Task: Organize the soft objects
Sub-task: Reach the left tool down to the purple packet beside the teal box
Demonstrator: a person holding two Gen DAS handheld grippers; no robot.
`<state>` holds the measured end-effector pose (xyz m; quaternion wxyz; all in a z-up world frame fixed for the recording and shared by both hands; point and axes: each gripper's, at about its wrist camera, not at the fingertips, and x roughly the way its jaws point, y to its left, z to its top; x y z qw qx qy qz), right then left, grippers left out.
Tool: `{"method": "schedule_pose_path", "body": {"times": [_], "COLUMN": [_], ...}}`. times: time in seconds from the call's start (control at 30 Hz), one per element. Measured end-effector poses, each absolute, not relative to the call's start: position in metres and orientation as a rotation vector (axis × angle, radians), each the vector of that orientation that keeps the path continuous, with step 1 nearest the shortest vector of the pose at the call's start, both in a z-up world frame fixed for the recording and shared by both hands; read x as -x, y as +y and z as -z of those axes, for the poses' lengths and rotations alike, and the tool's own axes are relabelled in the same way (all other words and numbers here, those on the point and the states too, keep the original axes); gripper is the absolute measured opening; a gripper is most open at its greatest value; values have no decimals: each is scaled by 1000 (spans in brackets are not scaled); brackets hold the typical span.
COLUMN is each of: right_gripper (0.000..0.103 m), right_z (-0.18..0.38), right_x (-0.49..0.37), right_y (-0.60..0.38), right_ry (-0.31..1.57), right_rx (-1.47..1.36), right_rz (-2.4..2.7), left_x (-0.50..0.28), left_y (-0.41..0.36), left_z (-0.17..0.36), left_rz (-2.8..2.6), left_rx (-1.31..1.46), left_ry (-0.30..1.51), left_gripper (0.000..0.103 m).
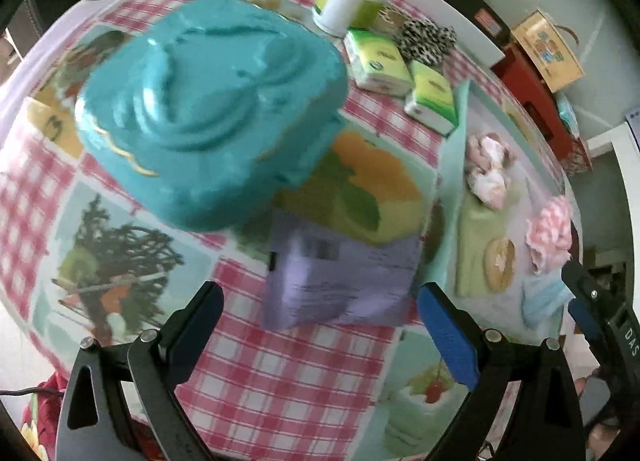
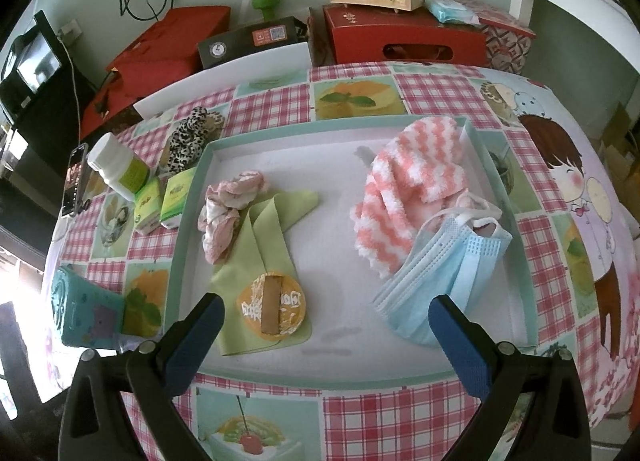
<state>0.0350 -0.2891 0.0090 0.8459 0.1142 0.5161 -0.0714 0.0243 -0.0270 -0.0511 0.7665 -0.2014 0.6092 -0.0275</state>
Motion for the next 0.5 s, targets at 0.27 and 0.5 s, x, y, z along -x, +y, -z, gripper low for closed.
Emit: {"method": "schedule_pose_path", "body": {"times": [0.27, 0.5], "right_gripper": [103, 103], "right_z": [-7, -5], "right_x": [-36, -35], "right_y": [-289, -293], "right_ry": [1095, 1095], "right_rx": [-239, -250], "right_rz": [155, 164], "left_x": [-17, -12], "left_y": [-47, -54], "left_z": [51, 47], "left_rz": [170, 204], "left_rx": [448, 447], "left_ry": [1361, 1392], "left_gripper": [98, 98]}}
